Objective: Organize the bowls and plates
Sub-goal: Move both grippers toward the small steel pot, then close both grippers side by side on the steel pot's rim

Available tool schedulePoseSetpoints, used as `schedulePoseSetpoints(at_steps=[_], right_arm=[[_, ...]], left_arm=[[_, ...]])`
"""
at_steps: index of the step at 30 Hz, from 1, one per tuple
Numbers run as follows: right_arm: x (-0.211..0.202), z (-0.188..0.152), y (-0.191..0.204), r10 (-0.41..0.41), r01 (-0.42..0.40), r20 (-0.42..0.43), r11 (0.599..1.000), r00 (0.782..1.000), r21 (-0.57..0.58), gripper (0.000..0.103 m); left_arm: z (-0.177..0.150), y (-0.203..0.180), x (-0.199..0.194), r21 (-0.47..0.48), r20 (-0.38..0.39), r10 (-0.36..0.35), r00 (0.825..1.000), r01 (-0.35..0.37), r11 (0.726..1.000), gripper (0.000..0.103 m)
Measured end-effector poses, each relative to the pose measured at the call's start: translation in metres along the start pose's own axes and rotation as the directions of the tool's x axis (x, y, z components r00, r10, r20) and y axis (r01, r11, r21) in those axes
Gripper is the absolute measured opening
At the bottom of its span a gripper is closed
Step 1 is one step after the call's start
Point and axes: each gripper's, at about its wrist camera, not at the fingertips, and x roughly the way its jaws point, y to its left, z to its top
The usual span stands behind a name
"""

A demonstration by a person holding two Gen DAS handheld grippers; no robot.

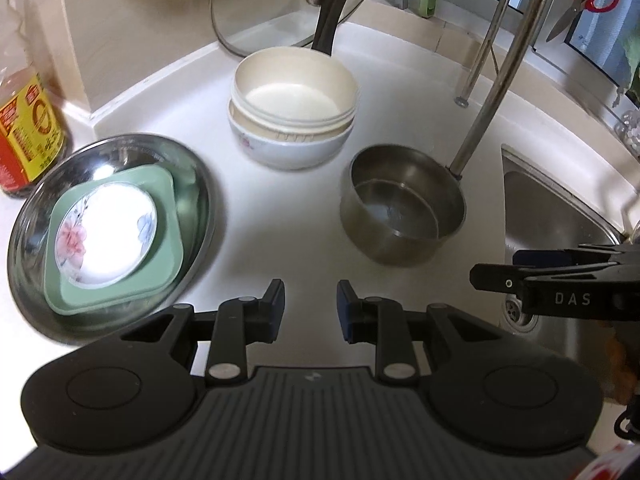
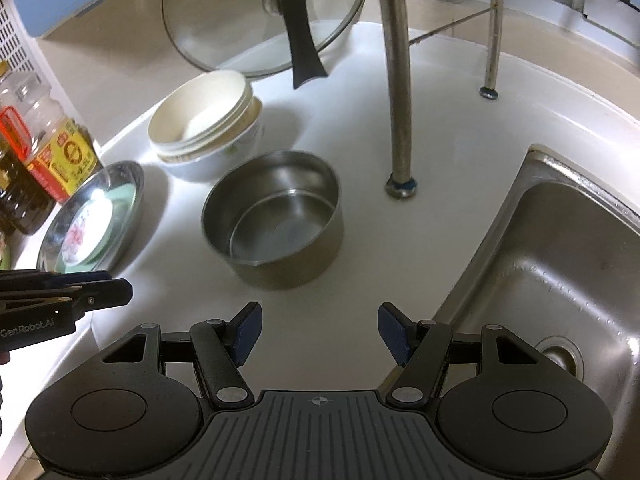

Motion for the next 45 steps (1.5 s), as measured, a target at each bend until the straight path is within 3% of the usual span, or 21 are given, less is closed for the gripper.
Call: schedulePoseSetpoints(at_steps=[21,39,45], right_arm=[[0.017,0.036,-0.013,0.008,-0.01,0.105,1.0,0.994,0.024,0.063],[0.047,0.044,-0.018,0.005,-0.014,0.11,0.996,0.994,0.083,0.038],[0.052,0.041,-0.016,0.008,-0.017,0.114,0.997,0.993,0.082,0.022]], left_arm=[[0.045,-0.021,0.039,0.025,0.046,-0.039,0.998,0.038,0.999,0.024],[0.057,-0.028,0.078,-0.006,-0.013,-0.028,1.0,0.028,1.0,0.024],[0.058,-0.029,0.082,-0.011,-0.017,-0.037,0.999,0.037,0.999,0.014]])
